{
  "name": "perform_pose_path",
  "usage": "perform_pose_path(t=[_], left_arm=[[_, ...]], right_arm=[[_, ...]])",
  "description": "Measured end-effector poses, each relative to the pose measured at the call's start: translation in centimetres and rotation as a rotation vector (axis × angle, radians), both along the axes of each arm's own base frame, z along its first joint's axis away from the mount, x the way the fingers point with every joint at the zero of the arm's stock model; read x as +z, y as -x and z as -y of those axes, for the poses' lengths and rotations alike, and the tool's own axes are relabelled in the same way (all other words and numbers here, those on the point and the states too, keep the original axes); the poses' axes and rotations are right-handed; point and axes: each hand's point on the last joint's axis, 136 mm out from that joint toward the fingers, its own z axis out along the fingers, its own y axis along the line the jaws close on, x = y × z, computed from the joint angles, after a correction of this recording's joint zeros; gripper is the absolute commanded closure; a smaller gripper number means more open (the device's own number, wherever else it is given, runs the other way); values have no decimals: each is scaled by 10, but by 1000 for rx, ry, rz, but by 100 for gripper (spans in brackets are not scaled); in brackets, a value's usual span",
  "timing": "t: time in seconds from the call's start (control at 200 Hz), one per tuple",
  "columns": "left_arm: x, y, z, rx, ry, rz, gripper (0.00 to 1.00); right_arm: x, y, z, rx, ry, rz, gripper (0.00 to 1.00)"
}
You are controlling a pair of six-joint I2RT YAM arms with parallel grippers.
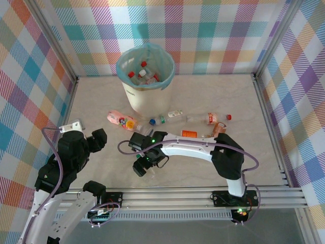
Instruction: Put the plastic bottles in the bin
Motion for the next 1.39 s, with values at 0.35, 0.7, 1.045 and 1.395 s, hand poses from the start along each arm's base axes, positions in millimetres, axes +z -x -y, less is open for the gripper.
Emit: perform_pose_path(t=[0.35,0.7,1.045,1.395], left_arm=[[0,0,0,2,3,0,26],[3,-4,2,0,-3,-8,26],[55,-11,14,-61,43,95,26],[132,-44,106,-462,260,164,24]], right_arm=[[-28,0,-5,1,60,-36,18],[-27,2,-3,3,66,-46,37],[63,7,8,22,-158,39,43],[188,-10,18,98,-475,348,44]])
